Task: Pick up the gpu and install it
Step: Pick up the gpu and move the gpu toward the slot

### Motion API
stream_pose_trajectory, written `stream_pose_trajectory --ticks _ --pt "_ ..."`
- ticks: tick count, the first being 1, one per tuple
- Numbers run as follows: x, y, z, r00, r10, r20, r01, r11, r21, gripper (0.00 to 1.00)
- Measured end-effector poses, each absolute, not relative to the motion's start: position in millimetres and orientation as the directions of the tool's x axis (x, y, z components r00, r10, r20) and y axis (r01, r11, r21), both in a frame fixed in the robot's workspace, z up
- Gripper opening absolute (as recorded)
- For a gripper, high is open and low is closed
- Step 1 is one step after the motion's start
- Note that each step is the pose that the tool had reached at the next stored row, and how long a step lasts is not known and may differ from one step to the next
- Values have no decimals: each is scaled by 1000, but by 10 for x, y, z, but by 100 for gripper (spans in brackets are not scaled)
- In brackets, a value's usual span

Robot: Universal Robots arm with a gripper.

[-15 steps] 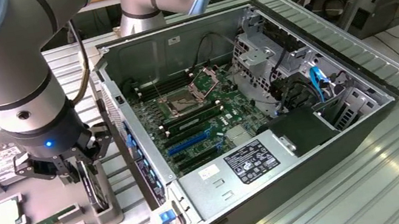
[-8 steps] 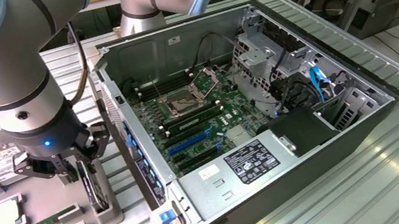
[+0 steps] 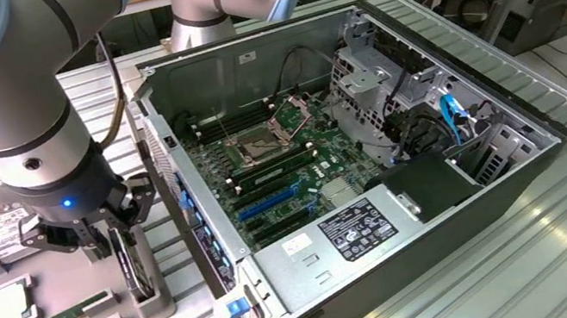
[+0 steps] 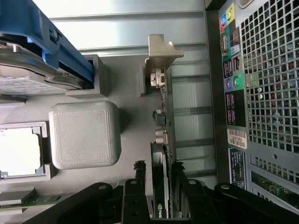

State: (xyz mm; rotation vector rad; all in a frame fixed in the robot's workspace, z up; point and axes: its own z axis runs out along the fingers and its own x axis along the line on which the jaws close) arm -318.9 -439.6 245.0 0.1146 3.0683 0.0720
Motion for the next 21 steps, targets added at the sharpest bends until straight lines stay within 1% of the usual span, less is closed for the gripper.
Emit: stream_pose_trajectory --ticks 7,8,16,21 --pt "-3189 -4394 2436 -995 76 -69 73 996 49 35" --pt "-3189 -4394 2436 -995 76 -69 73 996 49 27" --pt "-3178 -4394 2436 -995 71 -68 68 996 50 27" --pt "-3140 -4394 2437 -997 55 -60 52 997 49 26"
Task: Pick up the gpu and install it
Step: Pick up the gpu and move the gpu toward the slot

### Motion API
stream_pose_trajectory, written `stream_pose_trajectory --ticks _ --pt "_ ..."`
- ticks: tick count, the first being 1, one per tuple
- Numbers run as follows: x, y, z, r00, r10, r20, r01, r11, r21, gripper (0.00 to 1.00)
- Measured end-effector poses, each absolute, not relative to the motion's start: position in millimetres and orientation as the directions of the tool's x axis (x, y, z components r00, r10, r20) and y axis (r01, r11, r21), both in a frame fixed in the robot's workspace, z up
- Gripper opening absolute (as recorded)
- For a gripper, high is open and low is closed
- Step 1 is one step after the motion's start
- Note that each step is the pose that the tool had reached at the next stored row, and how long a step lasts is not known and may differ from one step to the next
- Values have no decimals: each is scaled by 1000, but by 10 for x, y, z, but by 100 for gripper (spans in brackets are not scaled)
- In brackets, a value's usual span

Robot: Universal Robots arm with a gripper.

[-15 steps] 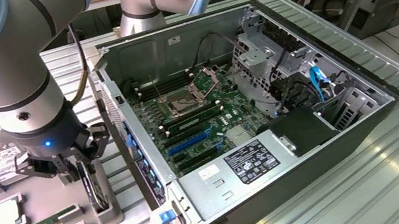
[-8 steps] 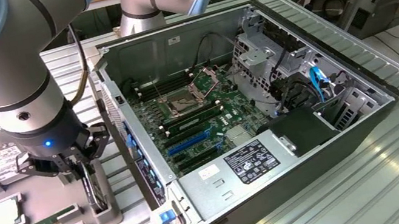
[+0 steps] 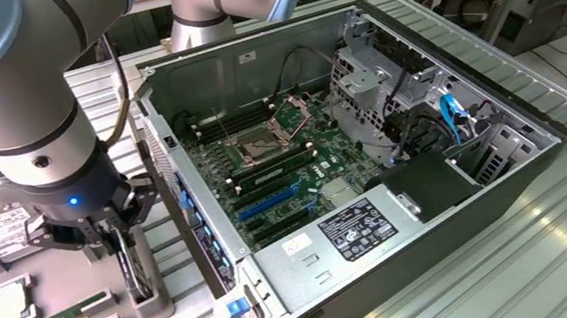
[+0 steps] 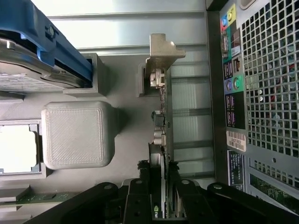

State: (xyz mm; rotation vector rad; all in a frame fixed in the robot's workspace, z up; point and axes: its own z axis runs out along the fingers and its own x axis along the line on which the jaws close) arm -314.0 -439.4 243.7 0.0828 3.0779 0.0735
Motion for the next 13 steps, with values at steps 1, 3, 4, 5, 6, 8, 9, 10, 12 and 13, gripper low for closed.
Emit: stream_pose_trajectory --ticks 1,3,4,5,6,8,9,10,12,13 --pt "-3132 -4394 2438 -997 53 -58 50 998 50 26" --pt "-3121 -4394 2450 -997 49 -54 47 998 50 26" --pt "-3118 -4394 2464 -998 48 -52 45 998 50 26" --pt "-3115 -4395 2478 -998 46 -50 44 998 50 26" --pt "-3111 -4394 2495 -998 45 -48 43 998 50 26" --pt "-3105 -4394 2528 -998 43 -44 41 998 51 26" --pt "-3102 -4394 2558 -998 42 -41 40 998 51 26" --pt "-3099 -4394 2601 -998 40 -38 38 998 52 26" --pt "-3095 -4394 2664 -999 39 -34 37 998 53 26" --pt "-3094 -4394 2705 -999 38 -32 36 998 53 26"
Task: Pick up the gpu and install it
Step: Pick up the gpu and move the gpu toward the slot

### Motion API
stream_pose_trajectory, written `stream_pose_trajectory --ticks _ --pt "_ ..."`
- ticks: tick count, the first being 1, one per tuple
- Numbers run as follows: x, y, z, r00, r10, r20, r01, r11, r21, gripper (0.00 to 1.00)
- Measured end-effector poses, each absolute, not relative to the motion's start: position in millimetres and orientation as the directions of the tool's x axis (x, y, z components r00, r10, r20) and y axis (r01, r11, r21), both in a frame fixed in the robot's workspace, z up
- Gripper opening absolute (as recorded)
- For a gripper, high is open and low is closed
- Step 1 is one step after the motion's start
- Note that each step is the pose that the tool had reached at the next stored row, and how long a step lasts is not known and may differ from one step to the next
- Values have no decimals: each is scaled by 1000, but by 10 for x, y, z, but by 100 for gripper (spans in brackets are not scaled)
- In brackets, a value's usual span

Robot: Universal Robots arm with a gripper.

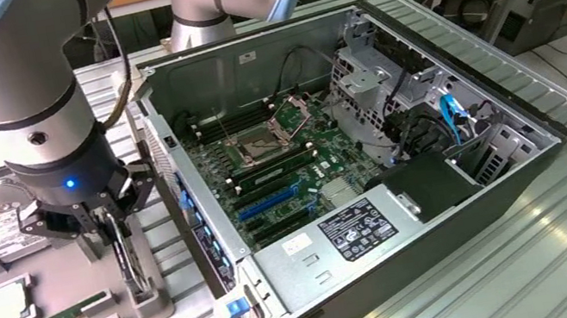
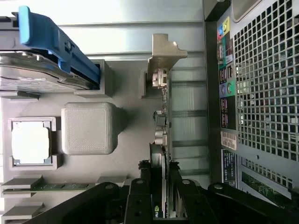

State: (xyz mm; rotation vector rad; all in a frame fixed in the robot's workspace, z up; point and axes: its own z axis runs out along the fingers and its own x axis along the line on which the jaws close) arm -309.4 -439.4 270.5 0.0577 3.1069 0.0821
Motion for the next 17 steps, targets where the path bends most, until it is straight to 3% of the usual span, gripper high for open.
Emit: stream_pose_trajectory --ticks 17 --pt "-3012 -4408 3627 -999 35 -5 35 998 55 26"
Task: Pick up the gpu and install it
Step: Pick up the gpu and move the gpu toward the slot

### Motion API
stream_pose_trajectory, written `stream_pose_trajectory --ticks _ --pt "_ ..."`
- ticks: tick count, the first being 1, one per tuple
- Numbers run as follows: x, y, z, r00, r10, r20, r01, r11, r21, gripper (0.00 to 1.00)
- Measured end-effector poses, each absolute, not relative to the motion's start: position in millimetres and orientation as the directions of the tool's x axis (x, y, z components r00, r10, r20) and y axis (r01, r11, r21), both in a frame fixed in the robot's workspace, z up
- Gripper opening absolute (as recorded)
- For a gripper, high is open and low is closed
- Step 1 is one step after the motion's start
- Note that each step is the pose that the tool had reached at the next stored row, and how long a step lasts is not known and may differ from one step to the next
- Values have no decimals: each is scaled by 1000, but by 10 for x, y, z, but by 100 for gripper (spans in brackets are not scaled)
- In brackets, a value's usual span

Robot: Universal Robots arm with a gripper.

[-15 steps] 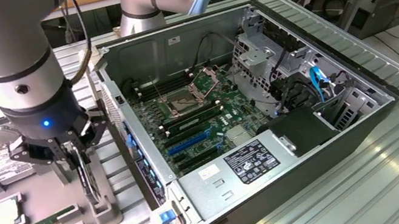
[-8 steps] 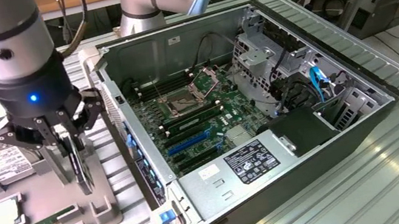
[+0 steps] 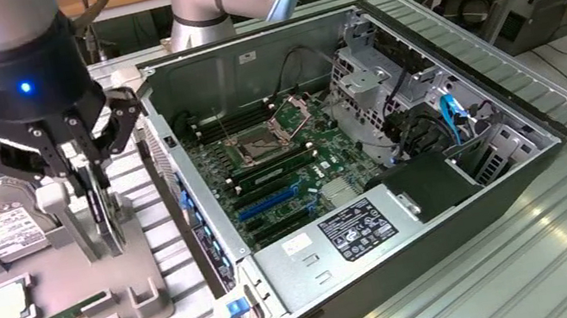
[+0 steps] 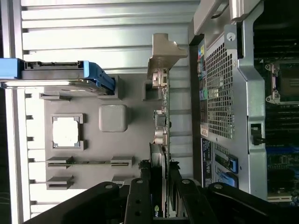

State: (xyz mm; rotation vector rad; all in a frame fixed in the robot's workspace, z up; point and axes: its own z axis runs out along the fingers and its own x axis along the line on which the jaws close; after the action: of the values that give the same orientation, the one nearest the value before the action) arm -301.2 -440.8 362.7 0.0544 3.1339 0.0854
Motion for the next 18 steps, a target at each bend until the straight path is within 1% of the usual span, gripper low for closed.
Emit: stream_pose_trajectory --ticks 4,9,18 --pt "-2972 -4414 3828 -999 33 -2 33 998 54 26" --pt "-2860 -4427 4162 -1000 28 4 28 998 54 26" --pt "-2557 -4446 4654 -999 19 26 20 998 58 26"
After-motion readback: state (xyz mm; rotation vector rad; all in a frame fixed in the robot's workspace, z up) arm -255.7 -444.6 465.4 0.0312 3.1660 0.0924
